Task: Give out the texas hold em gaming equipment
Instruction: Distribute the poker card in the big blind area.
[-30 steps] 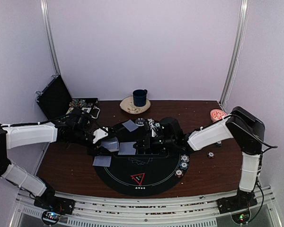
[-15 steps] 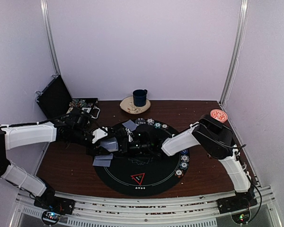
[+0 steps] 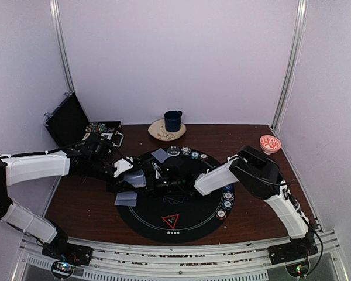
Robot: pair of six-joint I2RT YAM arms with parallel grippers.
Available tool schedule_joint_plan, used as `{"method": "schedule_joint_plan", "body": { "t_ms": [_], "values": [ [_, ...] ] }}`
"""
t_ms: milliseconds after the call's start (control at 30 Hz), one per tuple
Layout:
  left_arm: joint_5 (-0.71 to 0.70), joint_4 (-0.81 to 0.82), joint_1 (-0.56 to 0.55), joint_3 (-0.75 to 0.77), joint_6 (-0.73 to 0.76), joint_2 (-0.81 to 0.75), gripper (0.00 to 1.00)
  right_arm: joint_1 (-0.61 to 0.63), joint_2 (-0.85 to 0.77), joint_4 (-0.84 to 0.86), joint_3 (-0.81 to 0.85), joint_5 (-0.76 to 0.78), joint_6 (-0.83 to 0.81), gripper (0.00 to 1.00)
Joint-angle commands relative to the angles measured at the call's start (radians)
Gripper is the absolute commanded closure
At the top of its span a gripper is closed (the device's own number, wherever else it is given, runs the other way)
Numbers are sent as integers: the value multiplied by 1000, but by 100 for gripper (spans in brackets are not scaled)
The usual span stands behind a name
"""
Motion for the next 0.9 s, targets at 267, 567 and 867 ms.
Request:
{"method": "schedule_joint_plan", "body": {
  "t_ms": [267, 567, 867],
  "values": [
    [3, 27, 6, 25, -14, -4, 96, 26, 4, -93, 38, 50, -57, 100],
    [1, 32, 5, 24, -14, 2, 96, 27, -5, -168, 51, 74, -95, 80],
    [4, 32, 6, 24, -14, 4, 96, 26, -111, -286, 21, 152, -175, 62]
  ]
}}
